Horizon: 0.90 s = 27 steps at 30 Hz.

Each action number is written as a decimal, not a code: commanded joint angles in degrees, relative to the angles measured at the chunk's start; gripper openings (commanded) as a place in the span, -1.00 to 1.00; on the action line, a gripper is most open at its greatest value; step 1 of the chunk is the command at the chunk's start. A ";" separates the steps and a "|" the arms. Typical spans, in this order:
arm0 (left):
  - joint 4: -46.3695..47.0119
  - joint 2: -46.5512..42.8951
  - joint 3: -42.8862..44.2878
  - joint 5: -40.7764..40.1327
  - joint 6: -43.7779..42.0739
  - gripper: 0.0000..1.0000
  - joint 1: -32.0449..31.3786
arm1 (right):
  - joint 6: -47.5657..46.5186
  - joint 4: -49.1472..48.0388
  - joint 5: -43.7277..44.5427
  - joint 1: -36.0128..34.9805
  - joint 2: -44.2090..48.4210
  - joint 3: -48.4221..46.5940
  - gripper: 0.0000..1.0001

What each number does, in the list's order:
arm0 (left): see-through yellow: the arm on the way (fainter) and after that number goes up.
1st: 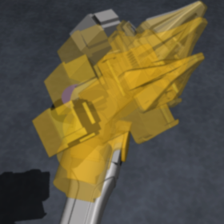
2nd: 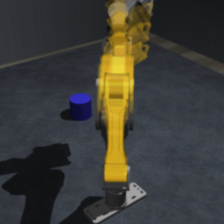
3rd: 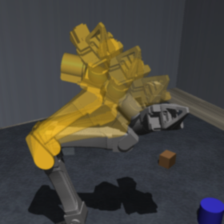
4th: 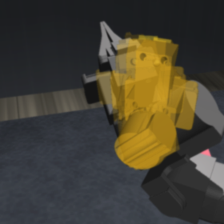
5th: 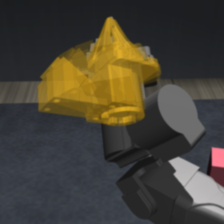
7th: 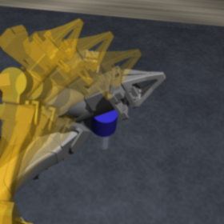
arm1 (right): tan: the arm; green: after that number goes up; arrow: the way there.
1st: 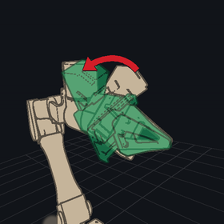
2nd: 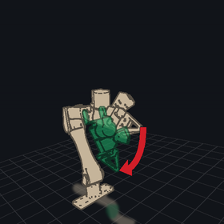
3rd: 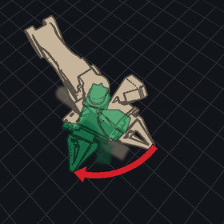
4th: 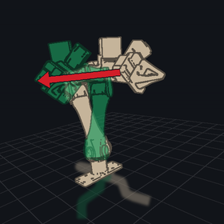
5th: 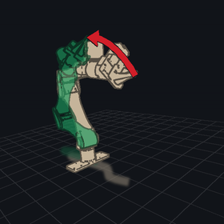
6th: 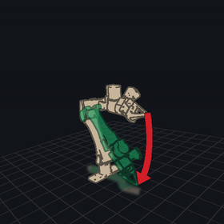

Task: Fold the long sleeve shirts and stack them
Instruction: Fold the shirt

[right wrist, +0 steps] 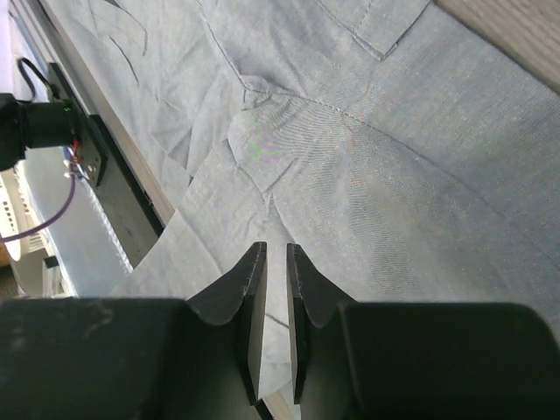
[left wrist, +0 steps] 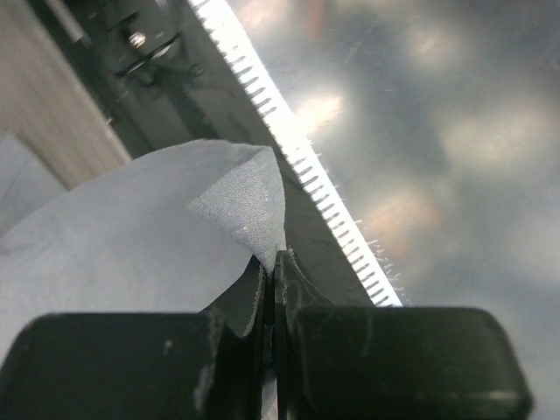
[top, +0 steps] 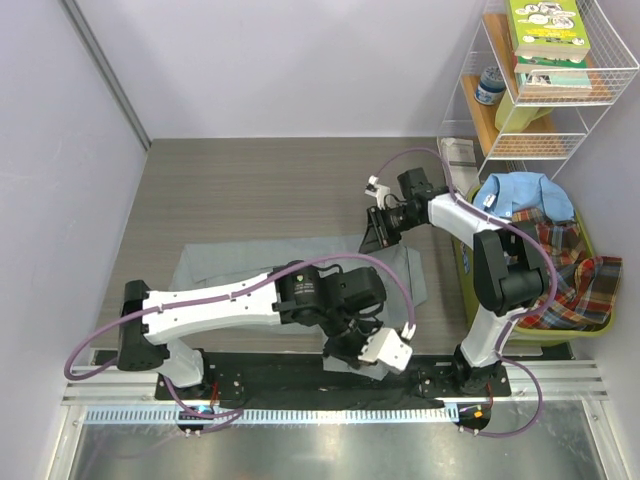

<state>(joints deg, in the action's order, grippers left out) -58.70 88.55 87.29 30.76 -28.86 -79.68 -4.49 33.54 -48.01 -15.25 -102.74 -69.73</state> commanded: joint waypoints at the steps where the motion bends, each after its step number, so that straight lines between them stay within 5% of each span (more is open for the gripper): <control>1: 5.09 -2.24 -3.25 0.26 3.91 -0.99 4.09 | -2.80 0.83 3.71 -0.14 0.79 -1.28 -0.59; 11: 1.75 -14.90 -9.68 13.97 -5.24 -1.00 3.39 | -4.56 0.74 11.17 2.15 -4.57 -7.87 -0.59; 23: -5.46 -16.13 -12.14 13.80 -9.81 -1.00 3.30 | -8.25 3.11 17.07 2.33 -9.94 -6.20 -0.65; 27: -2.58 -17.44 -13.72 9.86 -5.00 -1.00 4.09 | -8.78 4.07 16.64 2.33 -10.20 -6.73 -0.63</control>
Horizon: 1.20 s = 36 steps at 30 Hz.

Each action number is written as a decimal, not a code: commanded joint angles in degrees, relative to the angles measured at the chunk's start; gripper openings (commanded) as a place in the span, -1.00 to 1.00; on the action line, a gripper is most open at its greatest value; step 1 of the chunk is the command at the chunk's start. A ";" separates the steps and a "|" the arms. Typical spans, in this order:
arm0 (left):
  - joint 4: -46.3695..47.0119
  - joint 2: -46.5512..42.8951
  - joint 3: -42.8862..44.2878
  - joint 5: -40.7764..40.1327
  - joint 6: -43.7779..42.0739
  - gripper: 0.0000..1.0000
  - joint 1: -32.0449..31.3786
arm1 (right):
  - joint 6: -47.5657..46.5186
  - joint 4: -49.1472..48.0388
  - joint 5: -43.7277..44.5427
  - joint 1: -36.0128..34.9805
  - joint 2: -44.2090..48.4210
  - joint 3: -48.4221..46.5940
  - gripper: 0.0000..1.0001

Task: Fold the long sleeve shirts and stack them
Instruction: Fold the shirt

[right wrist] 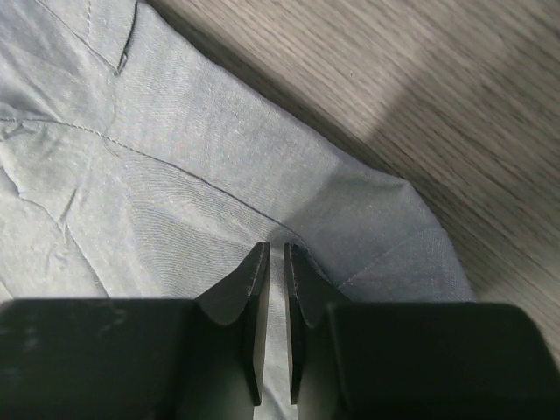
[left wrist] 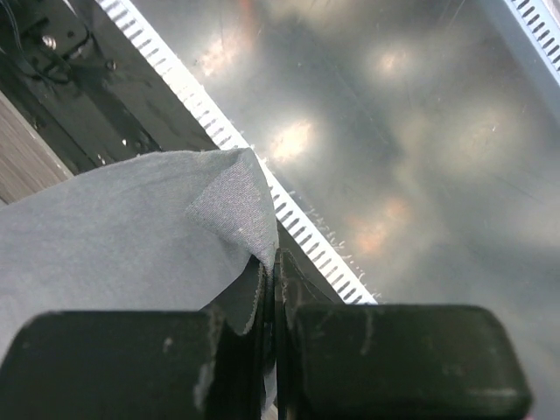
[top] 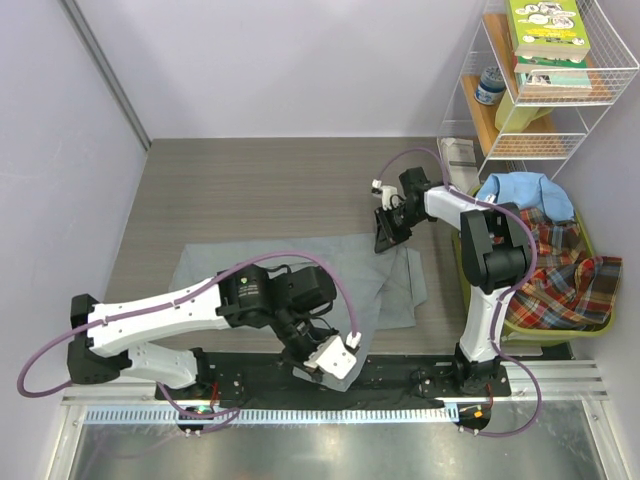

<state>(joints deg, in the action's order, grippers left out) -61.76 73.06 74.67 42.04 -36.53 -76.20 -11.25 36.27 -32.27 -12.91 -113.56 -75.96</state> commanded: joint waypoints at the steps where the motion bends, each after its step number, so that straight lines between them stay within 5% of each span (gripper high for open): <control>1: 5.11 -2.21 -1.72 -2.65 6.18 -1.00 2.97 | -2.03 1.69 -0.24 -0.01 0.88 -0.85 -0.62; 6: 17.71 -1.61 -6.02 -6.69 25.15 -1.00 18.61 | -2.90 5.38 -4.72 0.07 4.22 -4.36 -0.33; 9: 21.50 0.32 -6.91 -7.85 30.36 -1.00 31.33 | -3.69 8.10 -6.05 -0.01 5.98 -6.47 -0.20; 15: 23.09 4.28 -10.07 -7.41 33.10 -1.00 46.99 | -5.71 11.71 -8.77 -0.01 6.86 -7.71 -0.14; 24: 25.19 -0.63 -20.17 -11.45 34.34 -1.00 63.00 | -10.29 16.81 -13.96 -0.80 4.22 -6.66 -0.21; 36: 30.29 -2.84 -25.81 -23.49 34.16 -1.00 72.50 | -9.58 16.81 -9.04 -1.60 1.76 -6.83 -0.29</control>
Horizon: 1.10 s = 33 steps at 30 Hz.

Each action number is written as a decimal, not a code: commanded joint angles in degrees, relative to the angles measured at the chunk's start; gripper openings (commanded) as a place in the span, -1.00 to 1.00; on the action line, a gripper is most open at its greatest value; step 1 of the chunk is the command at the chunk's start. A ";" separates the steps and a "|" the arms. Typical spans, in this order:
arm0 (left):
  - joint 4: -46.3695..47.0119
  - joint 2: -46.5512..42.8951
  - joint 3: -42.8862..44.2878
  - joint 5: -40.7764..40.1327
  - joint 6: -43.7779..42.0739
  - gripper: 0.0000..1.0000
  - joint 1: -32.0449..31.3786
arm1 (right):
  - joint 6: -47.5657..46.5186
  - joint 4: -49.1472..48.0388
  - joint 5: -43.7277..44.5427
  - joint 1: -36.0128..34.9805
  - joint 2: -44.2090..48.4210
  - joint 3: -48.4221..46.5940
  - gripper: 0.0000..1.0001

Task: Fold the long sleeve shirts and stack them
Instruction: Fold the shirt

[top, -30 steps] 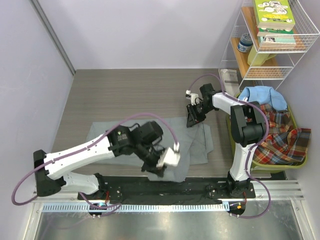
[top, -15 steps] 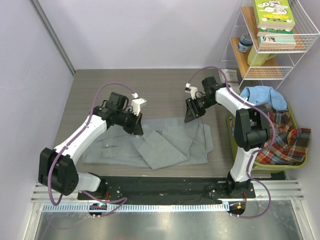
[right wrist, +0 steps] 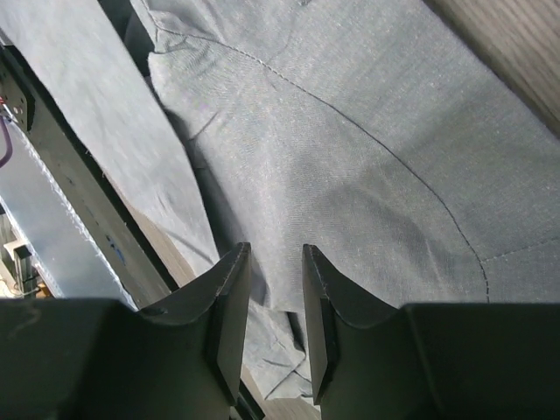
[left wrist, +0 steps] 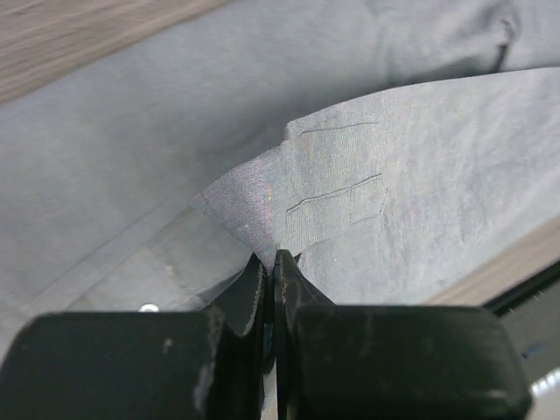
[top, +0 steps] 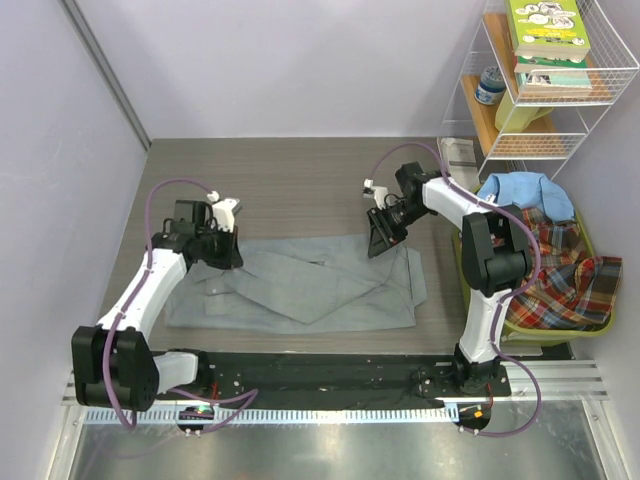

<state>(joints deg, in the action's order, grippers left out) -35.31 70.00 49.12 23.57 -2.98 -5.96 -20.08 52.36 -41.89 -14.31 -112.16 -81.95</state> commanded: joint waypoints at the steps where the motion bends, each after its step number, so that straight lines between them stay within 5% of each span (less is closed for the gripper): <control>1: 4.02 0.84 -0.26 -5.38 0.44 -1.00 2.96 | -0.67 0.73 0.58 -0.20 0.36 -1.10 -0.30; 7: 4.20 2.07 -0.78 -7.40 -1.67 -0.92 4.90 | -0.58 1.69 0.67 -0.20 1.41 -2.16 -0.31; 12: -0.01 4.36 0.97 -7.05 -5.36 -0.22 4.90 | -0.40 2.75 1.02 -0.81 3.95 -2.95 -0.30; 15: -2.74 3.31 2.38 -5.48 -9.05 0.02 5.08 | -0.58 3.36 1.98 -2.56 6.59 -2.86 -0.30; 25: -3.71 2.07 5.45 -3.62 -26.80 0.05 3.93 | 0.91 0.82 8.31 -13.55 10.04 4.16 -0.31; 30: -3.81 2.69 7.30 1.46 -23.92 0.09 8.14 | 3.37 -2.35 13.58 -15.84 6.17 6.63 -0.34; 33: -2.40 1.64 7.57 5.60 -20.67 0.36 10.70 | 3.73 -3.05 17.18 -15.75 1.43 5.93 -0.37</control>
<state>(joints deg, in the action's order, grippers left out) -38.87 72.73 54.48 22.87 -25.54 1.45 -17.98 52.12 -31.16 -30.37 -106.28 -75.61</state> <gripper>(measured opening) 0.634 0.325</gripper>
